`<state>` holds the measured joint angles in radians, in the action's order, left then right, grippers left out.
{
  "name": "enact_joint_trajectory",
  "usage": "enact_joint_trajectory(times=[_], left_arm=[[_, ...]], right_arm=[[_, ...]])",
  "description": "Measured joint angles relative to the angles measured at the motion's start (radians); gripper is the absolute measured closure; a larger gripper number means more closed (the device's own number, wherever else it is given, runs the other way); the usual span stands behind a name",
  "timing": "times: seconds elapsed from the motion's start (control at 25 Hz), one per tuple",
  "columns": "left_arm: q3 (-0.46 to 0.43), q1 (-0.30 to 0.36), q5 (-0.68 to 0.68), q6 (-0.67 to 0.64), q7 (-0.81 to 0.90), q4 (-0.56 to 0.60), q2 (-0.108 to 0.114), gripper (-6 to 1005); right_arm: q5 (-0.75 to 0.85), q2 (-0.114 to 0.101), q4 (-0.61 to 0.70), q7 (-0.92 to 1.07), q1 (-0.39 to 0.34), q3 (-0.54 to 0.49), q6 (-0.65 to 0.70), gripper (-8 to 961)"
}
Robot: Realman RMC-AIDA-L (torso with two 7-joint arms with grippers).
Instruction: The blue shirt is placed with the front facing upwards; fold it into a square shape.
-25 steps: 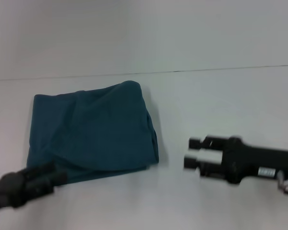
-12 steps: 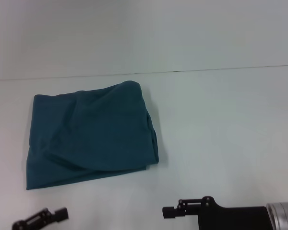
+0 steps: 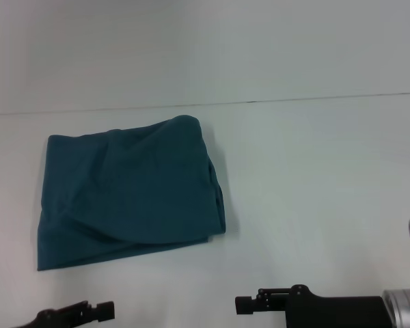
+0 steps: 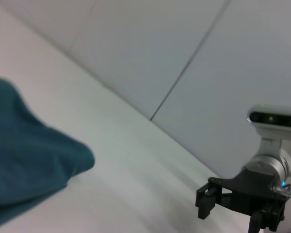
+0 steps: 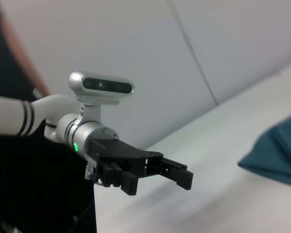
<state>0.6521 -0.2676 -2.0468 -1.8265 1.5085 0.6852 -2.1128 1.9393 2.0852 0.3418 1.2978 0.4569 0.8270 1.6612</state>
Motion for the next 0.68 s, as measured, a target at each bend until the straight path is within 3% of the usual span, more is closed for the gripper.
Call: enact_joint_trajectory(times=[0.12, 0.24, 0.68], left_arm=[[0.001, -0.048, -0.034, 0.007, 0.123, 0.004, 0.007, 98], [0.000, -0.071, -0.058, 0.017, 0.130, 0.002, 0.006, 99], [-0.009, -0.061, -0.061, 0.035, 0.100, 0.005, 0.009, 99]], right_arm=[[0.003, -0.001, 0.021, 0.083, 0.003, 0.004, -0.009, 312], [0.004, 0.001, 0.039, 0.137, 0.004, 0.009, -0.015, 312], [0.003, 0.005, 0.031, 0.132, 0.002, 0.011, -0.019, 312]])
